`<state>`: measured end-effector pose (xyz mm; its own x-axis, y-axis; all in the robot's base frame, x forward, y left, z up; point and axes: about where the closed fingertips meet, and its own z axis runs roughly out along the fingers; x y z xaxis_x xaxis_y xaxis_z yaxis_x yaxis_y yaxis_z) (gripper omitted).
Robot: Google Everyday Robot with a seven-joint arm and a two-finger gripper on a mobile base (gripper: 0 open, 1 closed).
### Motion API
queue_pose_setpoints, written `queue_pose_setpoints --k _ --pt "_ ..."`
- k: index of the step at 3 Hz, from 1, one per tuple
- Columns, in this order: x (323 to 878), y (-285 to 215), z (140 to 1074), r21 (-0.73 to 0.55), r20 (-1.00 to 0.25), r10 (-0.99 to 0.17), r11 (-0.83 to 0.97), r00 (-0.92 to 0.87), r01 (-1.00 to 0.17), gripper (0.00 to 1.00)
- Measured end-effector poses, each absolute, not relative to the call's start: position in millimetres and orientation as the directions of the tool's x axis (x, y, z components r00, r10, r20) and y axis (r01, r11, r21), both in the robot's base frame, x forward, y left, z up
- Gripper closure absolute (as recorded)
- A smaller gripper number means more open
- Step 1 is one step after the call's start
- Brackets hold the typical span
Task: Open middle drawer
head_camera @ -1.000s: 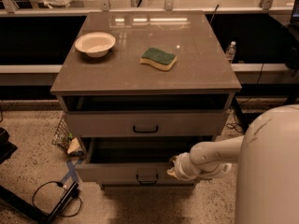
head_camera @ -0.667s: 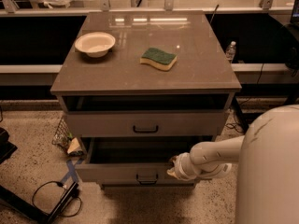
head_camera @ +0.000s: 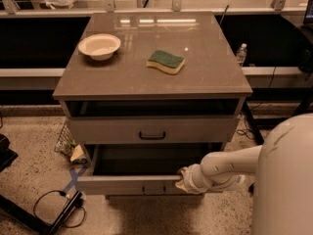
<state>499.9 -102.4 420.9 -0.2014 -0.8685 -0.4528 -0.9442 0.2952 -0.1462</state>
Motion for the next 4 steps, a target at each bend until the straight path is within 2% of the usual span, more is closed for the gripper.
queue_pose_setpoints --k 3,4 --pt "500 -102 429 -0.146 -0.453 -0.869 0.295 -0.201 -0.944 1.00" --pt "481 -102 424 -0.106 -0.464 -0.862 0.282 -0.203 -0.954 1.00"
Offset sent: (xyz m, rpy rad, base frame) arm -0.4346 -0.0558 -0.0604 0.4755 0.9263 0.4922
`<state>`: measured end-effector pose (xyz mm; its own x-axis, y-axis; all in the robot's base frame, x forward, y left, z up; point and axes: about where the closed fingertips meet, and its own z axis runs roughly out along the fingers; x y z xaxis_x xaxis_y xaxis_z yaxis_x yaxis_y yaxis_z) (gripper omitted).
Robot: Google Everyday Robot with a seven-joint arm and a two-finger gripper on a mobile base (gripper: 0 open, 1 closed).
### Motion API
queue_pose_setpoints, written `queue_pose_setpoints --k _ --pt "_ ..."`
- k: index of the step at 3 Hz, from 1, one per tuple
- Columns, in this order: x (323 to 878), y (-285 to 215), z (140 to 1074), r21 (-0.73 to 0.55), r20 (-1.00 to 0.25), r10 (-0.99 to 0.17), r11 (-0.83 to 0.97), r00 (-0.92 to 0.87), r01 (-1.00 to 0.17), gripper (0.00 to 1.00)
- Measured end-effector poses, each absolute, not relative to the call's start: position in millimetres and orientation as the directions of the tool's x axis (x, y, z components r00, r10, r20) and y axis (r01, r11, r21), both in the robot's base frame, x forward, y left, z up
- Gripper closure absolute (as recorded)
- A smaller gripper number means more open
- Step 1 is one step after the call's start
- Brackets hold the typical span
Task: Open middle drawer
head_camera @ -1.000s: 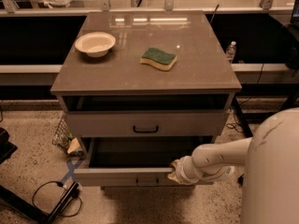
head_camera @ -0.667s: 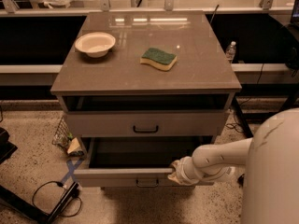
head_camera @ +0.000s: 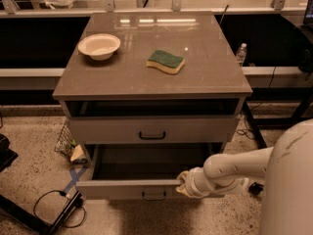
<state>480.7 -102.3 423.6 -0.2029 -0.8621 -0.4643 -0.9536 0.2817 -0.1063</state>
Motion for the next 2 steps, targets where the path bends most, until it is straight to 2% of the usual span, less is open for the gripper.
queue_pose_setpoints --k 2 --pt "478.2 -102.3 427.7 -0.102 -0.466 -0.861 0.280 -0.203 -0.955 1.00"
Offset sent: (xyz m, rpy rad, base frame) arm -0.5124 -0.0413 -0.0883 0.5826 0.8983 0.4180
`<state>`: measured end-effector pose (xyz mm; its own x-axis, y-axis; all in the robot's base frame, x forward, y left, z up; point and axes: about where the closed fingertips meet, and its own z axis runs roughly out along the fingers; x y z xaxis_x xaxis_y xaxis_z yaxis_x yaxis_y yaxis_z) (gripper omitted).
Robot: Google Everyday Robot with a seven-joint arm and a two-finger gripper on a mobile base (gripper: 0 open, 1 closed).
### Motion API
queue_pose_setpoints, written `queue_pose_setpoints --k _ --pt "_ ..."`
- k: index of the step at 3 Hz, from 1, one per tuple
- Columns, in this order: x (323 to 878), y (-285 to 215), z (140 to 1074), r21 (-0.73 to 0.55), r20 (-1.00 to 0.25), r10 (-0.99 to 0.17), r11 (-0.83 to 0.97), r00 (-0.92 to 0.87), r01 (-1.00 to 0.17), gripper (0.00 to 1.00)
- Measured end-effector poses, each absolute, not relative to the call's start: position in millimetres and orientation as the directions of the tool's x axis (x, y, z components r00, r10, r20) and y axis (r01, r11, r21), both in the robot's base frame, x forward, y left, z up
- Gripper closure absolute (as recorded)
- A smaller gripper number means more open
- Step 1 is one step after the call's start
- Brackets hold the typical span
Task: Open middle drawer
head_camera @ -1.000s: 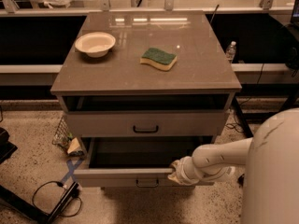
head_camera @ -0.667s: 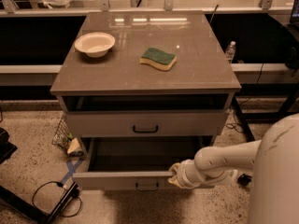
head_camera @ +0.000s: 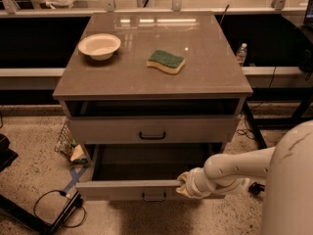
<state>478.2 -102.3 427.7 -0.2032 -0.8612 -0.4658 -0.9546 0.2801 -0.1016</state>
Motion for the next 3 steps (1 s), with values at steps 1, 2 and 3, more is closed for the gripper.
queue_pose_setpoints --k 1,2,3 --pt "478.2 -102.3 428.2 -0.101 -0.466 -0.861 0.280 -0.203 -0.955 1.00" --pt "478.0 -102.3 428.2 -0.101 -0.466 -0.861 0.280 -0.203 -0.955 1.00" --pt "478.0 -102.3 428.2 -0.101 -0.466 -0.861 0.280 -0.203 -0.955 1.00"
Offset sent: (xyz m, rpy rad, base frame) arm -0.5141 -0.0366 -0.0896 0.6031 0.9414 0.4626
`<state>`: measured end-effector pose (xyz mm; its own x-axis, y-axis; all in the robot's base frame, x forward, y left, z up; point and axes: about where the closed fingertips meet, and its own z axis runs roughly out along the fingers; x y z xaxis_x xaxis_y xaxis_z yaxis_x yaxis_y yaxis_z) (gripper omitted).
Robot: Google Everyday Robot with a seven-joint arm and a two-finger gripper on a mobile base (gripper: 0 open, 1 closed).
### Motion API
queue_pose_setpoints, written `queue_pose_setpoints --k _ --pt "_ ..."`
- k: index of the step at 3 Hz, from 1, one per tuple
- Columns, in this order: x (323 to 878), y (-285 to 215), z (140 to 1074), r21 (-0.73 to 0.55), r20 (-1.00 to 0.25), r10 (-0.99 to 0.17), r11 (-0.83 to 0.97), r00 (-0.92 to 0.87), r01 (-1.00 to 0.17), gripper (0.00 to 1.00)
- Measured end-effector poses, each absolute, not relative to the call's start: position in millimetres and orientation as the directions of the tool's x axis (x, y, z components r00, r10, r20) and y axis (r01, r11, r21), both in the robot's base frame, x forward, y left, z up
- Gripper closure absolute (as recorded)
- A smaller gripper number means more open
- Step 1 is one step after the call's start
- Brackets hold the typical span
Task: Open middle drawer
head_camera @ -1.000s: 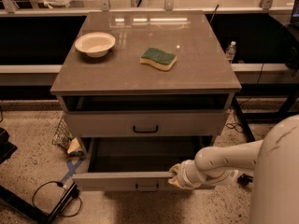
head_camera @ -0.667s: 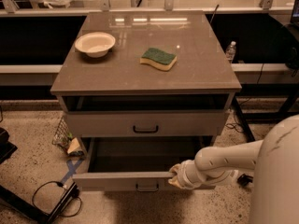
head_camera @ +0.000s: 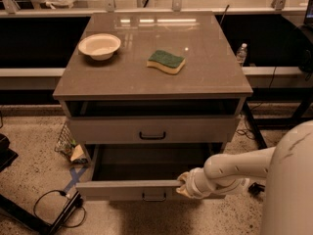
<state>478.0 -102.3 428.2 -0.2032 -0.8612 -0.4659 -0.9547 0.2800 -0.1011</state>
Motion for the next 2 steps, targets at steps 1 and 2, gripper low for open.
queue_pose_setpoints --k 1,2 --pt "478.0 -102.2 428.2 -0.101 -0.466 -0.861 0.280 -0.203 -0.955 0.82" --pt "478.0 -102.2 428.2 -0.101 -0.466 -0.861 0.280 -0.203 -0.955 0.60"
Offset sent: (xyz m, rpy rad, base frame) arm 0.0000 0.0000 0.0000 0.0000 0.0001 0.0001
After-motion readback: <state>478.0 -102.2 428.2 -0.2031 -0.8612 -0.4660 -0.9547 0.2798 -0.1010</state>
